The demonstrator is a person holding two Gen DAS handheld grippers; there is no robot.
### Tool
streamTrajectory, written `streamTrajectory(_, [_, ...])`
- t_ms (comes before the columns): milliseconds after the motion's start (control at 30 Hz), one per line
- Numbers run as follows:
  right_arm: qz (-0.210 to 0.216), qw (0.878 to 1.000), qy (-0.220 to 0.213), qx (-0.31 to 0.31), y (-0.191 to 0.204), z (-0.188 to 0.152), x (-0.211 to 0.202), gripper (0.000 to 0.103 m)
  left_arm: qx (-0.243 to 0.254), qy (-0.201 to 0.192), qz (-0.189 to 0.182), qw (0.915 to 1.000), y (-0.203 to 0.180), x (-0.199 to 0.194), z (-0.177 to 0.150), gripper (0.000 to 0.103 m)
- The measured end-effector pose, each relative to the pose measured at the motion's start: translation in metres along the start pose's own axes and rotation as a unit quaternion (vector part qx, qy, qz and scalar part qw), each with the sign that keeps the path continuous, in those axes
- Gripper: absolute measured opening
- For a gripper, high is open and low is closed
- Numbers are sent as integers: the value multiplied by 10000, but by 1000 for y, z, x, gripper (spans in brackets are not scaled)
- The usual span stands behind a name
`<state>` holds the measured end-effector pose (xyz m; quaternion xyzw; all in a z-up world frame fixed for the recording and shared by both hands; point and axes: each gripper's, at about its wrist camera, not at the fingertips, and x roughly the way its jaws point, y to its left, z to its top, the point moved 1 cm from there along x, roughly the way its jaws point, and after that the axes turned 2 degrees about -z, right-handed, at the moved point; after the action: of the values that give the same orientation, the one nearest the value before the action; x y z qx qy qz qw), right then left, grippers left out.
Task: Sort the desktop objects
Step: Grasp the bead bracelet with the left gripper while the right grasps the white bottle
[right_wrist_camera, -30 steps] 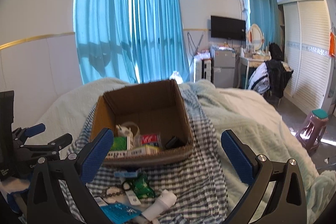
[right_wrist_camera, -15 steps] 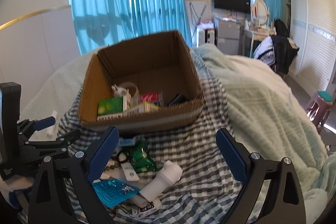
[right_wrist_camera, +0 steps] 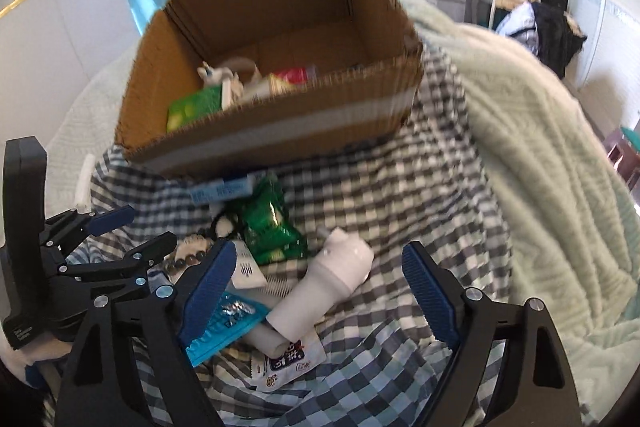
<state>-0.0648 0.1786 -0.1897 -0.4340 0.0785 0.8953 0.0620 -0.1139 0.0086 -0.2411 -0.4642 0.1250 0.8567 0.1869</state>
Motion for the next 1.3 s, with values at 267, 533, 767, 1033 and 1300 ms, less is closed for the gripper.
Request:
streamTrajectory(267, [-8, 9978, 660, 11, 1, -10, 31, 82, 405, 419, -117, 9982, -16, 19, -6, 66])
streamTrajectory(533, [-3, 9912, 1311, 179, -5, -16, 62, 82, 422, 682, -341, 9962, -18, 31, -9, 39])
streamTrajectory(767, [-88, 9844, 1747, 178, -3, -20, 85, 82, 358, 621, -386, 9967, -17, 28, -10, 16])
streamTrajectory(1033, [110, 9864, 1636, 106, 1, -22, 80, 35, 341, 69, -391, 9986, -16, 3, -10, 15])
streamTrajectory(1300, [224, 9931, 1153, 67, 1, -21, 48, 32, 6, -356, -344, 9988, -5, -24, -11, 11])
